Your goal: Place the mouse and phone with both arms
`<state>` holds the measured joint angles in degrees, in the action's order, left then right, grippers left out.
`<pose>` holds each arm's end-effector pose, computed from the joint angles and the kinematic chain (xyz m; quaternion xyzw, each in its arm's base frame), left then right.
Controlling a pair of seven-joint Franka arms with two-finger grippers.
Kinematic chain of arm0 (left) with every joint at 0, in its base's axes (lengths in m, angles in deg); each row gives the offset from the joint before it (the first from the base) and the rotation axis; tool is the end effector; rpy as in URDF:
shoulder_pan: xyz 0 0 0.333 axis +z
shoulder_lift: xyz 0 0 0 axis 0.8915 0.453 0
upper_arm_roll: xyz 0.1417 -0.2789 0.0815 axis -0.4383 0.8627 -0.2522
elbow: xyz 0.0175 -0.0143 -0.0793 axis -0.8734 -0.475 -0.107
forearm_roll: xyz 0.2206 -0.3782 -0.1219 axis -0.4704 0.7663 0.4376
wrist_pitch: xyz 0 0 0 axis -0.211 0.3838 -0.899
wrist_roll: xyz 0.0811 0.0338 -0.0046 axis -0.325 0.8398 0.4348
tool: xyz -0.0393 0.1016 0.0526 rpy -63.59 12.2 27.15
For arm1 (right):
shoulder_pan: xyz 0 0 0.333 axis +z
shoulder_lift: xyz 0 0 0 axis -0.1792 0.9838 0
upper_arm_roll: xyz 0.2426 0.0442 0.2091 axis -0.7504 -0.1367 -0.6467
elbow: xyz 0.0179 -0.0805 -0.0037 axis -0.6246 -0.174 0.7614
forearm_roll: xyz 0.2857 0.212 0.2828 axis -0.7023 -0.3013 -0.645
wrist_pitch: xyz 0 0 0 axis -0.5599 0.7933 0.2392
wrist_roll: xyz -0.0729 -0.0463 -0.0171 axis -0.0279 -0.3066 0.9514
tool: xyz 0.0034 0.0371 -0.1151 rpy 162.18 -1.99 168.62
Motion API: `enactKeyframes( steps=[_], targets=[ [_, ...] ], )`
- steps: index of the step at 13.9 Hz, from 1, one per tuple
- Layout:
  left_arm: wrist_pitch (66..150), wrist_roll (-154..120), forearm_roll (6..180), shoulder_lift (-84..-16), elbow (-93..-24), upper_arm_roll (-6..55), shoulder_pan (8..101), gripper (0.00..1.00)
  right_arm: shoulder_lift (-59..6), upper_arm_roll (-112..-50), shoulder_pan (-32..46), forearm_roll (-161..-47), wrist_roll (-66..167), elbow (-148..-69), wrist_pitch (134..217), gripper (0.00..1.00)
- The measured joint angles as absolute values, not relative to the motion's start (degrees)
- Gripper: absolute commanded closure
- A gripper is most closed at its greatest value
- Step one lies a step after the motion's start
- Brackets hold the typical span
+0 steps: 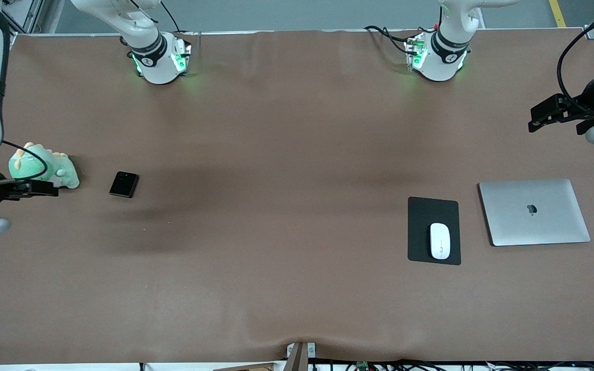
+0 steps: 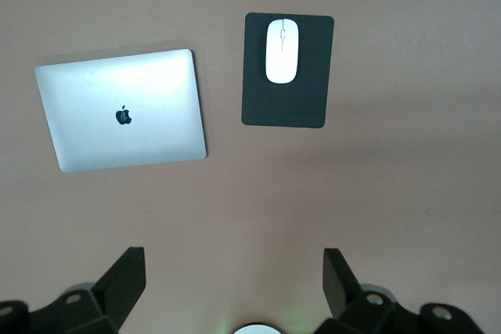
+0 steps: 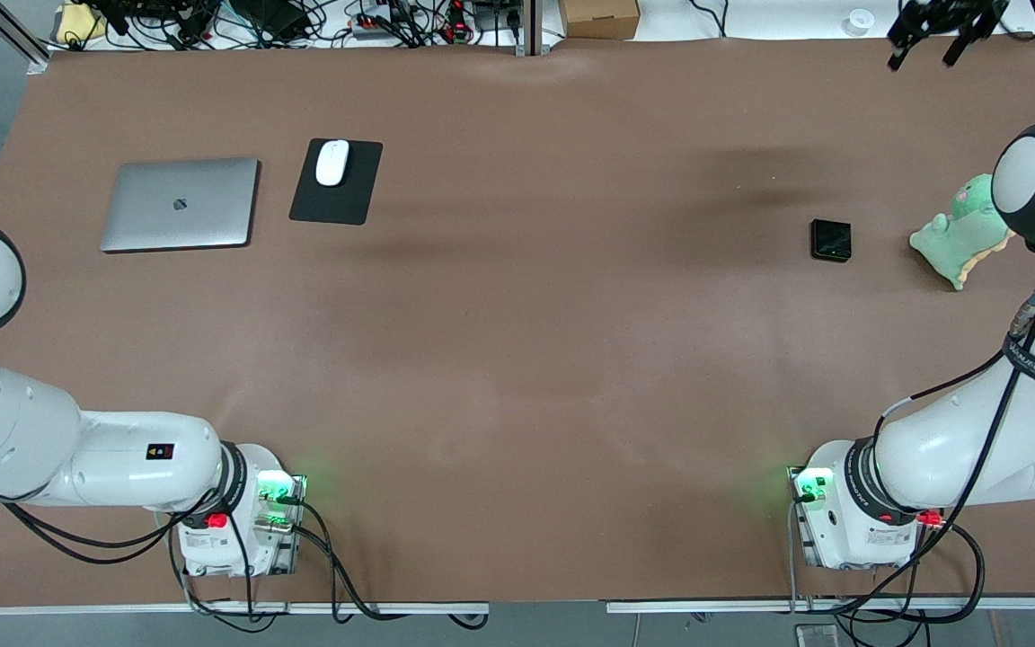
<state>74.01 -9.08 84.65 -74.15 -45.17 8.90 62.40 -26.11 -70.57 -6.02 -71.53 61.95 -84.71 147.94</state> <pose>0.6105 -0.0347 0.6319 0.9987 -0.0383 -0.0337 0.0024 0.7148 -0.1041 0.4858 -0.9954 -0.0455 0.0843 0.0057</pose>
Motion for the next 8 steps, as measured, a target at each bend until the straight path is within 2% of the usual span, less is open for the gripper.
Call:
enactKeyframes(
  steps=[3, 8],
  targets=[
    [74.01, -9.08, 84.65, -74.15, -45.1, 8.9, 62.41, 0.0, -26.12, -70.42, -7.32, -71.45, 61.95, -81.11, 147.42, 0.0],
    [74.01, -9.08, 84.65, -74.15, -45.09, 8.9, 62.42, 0.0, -26.05, -70.43, -8.51, -71.97, 61.98, -80.02, 147.82, 0.0]
  ],
)
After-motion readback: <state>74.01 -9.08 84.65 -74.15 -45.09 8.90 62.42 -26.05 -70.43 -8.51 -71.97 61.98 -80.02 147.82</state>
